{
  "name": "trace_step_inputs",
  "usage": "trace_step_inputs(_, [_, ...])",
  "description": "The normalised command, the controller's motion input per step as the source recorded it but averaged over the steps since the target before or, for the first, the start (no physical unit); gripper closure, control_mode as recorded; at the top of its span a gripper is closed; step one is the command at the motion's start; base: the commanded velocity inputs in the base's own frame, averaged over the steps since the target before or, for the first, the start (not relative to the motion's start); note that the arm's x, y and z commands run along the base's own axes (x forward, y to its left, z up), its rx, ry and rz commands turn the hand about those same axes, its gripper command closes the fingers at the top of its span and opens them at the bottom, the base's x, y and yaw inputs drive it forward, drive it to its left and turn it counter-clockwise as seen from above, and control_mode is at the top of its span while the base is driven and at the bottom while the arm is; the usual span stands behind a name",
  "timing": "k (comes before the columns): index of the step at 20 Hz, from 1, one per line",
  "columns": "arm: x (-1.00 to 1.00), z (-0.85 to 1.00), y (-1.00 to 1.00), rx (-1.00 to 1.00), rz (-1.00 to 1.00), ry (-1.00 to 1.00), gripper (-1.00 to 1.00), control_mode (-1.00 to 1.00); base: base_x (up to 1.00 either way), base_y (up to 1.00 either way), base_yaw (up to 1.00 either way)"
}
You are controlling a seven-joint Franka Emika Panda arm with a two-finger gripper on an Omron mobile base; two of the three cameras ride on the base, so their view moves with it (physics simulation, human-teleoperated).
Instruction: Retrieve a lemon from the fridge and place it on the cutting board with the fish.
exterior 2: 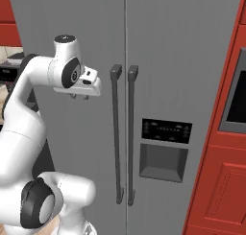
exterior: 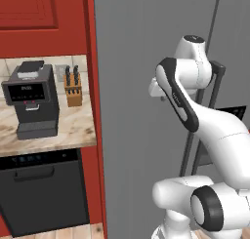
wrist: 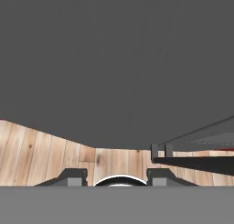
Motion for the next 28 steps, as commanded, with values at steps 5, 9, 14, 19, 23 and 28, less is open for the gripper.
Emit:
trace_step_inputs(5, [0.00, 0.00, 0.00, 0.00, 0.00, 0.00, -1.00, 1.00, -0.10, -0.03, 0.00])
trace_step_inputs(9, [0.00, 0.00, 0.00, 0.00, 0.00, 0.00, -1.00, 1.00, -0.43, -0.01, 0.00])
trace_step_inputs(14, [0.00, 0.00, 0.00, 0.00, 0.00, 0.00, -1.00, 1.00, -0.34, -0.02, 0.00])
trace_step_inputs(19, [0.00, 0.00, 0.00, 0.00, 0.00, 0.00, -1.00, 1.00, -0.20, -0.31, 0.00])
trace_step_inputs(23, [0.00, 0.00, 0.00, 0.00, 0.00, 0.00, -1.00, 1.00, -0.02, -0.60, 0.01])
trace_step_inputs(28, [0.00, 0.00, 0.00, 0.00, 0.00, 0.00, -1.00, 1.00, -0.10, -0.55, 0.00])
